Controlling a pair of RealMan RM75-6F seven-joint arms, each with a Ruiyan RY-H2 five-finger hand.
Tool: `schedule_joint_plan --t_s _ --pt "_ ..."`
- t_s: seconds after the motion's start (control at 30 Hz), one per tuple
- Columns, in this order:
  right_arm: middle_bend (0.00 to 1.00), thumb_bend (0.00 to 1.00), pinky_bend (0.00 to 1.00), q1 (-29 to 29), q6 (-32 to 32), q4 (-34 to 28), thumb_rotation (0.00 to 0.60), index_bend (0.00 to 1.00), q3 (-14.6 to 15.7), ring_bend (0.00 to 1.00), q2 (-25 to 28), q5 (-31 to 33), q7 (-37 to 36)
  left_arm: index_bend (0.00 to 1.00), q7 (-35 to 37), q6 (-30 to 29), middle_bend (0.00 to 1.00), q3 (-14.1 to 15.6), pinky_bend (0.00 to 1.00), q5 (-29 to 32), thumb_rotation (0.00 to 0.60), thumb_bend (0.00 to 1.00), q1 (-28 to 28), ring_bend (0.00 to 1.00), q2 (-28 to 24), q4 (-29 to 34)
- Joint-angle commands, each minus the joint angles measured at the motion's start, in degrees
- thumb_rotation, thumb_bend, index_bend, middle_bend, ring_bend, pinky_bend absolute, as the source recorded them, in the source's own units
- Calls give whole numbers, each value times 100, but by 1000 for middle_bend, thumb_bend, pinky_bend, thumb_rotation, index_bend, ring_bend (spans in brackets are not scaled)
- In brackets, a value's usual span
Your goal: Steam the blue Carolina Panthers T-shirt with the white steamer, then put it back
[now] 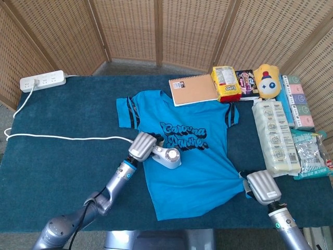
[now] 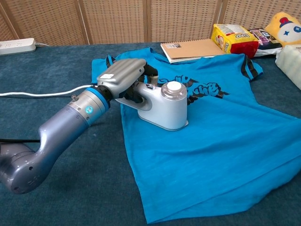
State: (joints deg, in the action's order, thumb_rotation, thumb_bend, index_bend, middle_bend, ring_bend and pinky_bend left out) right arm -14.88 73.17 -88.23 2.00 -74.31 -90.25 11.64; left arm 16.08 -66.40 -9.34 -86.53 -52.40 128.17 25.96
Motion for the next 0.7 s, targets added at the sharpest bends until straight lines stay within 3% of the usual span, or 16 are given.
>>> schedule_joint_plan --t_s 0.03,0.3,0.7 --pt "589 696 779 -6 -25 -3 600 584 0 639 -10 10 3 602 56 -51 700 60 709 -71 600 439 -65 609 104 0" --pt "589 697 778 -14 -136 -83 600 584 45 638 -3 35 30 601 132 -229 700 214 709 -209 600 439 -24 609 70 -7" --pt "589 697 740 -129 -437 -129 600 584 165 630 -161 -54 288 601 210 -290 700 293 709 -163 600 438 249 609 -373 -105"
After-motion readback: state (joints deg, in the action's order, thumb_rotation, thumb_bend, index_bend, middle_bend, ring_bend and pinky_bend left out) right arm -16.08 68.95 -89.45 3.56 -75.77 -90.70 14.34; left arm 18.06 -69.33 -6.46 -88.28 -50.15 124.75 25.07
